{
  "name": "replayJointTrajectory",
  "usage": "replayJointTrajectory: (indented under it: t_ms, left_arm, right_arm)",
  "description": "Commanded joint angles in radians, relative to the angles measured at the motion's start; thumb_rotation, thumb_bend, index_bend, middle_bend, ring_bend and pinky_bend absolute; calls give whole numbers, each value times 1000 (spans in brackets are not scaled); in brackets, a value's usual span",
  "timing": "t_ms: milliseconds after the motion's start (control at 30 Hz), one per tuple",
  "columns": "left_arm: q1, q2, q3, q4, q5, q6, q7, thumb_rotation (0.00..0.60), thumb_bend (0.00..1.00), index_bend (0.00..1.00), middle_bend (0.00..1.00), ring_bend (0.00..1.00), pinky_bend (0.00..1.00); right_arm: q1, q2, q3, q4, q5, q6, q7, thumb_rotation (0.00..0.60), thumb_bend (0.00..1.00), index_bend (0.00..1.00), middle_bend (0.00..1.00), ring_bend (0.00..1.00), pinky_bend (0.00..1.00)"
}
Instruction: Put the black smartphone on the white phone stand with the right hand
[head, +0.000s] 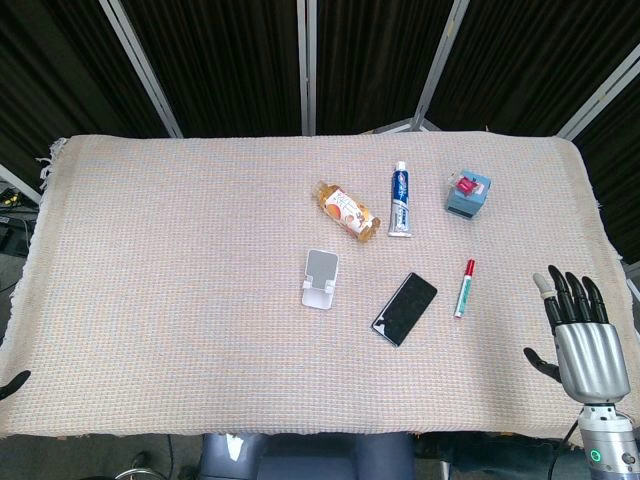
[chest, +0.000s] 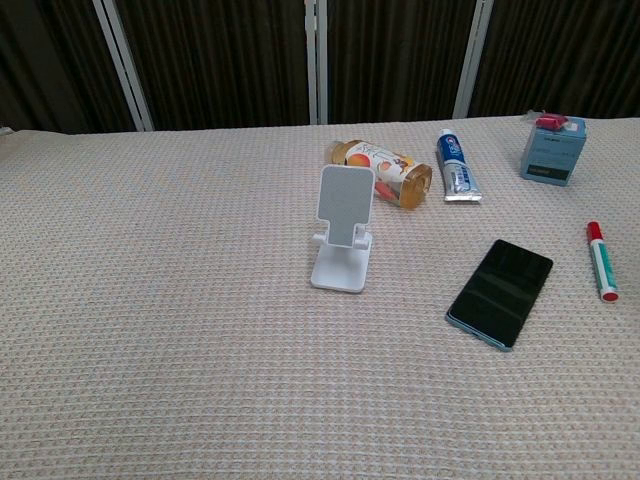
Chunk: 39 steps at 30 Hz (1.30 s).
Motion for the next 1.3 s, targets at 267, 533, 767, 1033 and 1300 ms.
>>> replayJointTrajectory:
  t_ms: [267, 533, 767, 1033, 1300]
  left_arm:
    - [-3, -1, -1, -4, -1, -8, 9, 600, 0, 0, 0, 0, 0]
    - [-16, -11, -14, -5, -45, -43, 34, 600, 0, 0, 0, 0, 0]
    - [-29, -27, -30, -19, -93, -73, 94, 600, 0, 0, 0, 0, 0]
    - [-47, -54, -45, -20, -155, -117, 160, 600, 0, 0, 0, 0, 0]
    - [-64, -74, -54, -7, -202, -159, 198, 600, 0, 0, 0, 0, 0]
  right_arm:
    - [9, 5, -15, 3, 8, -44, 18, 600, 0, 0, 0, 0, 0]
    - [235, 10, -26, 135, -119, -363, 193, 600, 0, 10, 17, 0, 0]
    - [461, -81, -17, 357, -264, -552, 293, 600, 0, 196, 185, 119, 51]
    - [609, -254, -44, 578, -343, -622, 354, 600, 0, 203, 233, 176, 106]
    - [693, -375, -124, 768, -419, -609, 401, 600, 0, 211, 227, 178, 109]
